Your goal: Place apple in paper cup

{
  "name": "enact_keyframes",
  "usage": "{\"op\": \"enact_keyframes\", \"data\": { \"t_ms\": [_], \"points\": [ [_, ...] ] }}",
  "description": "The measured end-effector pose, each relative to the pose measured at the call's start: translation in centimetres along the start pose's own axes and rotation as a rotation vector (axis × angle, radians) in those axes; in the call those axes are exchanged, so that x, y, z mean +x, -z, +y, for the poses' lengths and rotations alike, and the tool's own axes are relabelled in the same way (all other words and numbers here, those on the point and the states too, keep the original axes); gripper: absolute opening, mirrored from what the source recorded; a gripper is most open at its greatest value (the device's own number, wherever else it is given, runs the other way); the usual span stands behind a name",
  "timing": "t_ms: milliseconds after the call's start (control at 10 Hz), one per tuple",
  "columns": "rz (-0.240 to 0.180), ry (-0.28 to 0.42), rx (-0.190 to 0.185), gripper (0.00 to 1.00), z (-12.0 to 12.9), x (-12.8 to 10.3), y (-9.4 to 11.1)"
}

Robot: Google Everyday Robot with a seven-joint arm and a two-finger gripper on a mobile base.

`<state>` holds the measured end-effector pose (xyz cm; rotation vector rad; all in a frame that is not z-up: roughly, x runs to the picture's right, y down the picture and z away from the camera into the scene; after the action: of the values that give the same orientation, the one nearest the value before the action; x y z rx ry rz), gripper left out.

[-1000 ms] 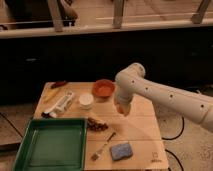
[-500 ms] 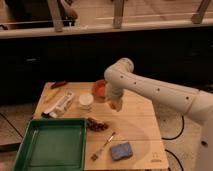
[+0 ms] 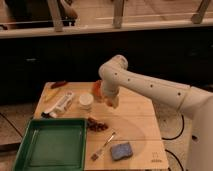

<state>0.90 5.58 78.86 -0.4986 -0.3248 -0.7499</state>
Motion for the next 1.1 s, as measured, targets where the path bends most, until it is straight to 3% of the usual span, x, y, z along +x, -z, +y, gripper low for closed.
{"op": "enact_keyframes", "data": {
  "t_ms": [1100],
  "points": [
    [-0.032,0.193,0.005,0.04,-5.8,-1.2,-0.5]
  ]
}}
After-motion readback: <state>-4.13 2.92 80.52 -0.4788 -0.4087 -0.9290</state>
